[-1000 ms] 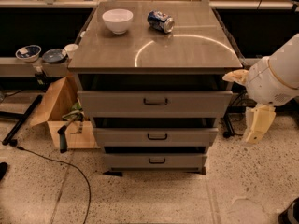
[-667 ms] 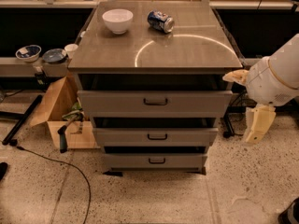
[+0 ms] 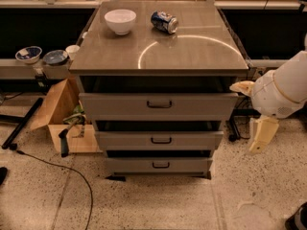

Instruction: Open middle drawer

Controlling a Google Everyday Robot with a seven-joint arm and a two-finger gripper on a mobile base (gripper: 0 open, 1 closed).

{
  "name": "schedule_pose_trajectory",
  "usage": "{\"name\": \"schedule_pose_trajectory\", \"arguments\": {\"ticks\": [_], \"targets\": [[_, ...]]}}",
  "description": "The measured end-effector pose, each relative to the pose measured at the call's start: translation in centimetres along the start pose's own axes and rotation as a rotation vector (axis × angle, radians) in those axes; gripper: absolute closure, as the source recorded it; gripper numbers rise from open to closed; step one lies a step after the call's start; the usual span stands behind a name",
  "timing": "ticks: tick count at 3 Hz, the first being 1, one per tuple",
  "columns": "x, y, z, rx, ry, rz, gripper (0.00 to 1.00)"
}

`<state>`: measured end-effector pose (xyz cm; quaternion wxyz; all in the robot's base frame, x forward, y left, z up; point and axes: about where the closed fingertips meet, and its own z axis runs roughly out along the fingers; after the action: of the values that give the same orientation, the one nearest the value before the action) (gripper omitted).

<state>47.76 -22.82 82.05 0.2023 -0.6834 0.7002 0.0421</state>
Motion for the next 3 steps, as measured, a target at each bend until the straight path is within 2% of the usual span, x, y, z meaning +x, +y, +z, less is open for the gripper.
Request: {"name": "schedule_pose_trajectory", "arguments": {"ticks": [3], "targets": [[4.5, 0.0, 5.8, 0.063, 0.047, 0.082, 0.00]]}}
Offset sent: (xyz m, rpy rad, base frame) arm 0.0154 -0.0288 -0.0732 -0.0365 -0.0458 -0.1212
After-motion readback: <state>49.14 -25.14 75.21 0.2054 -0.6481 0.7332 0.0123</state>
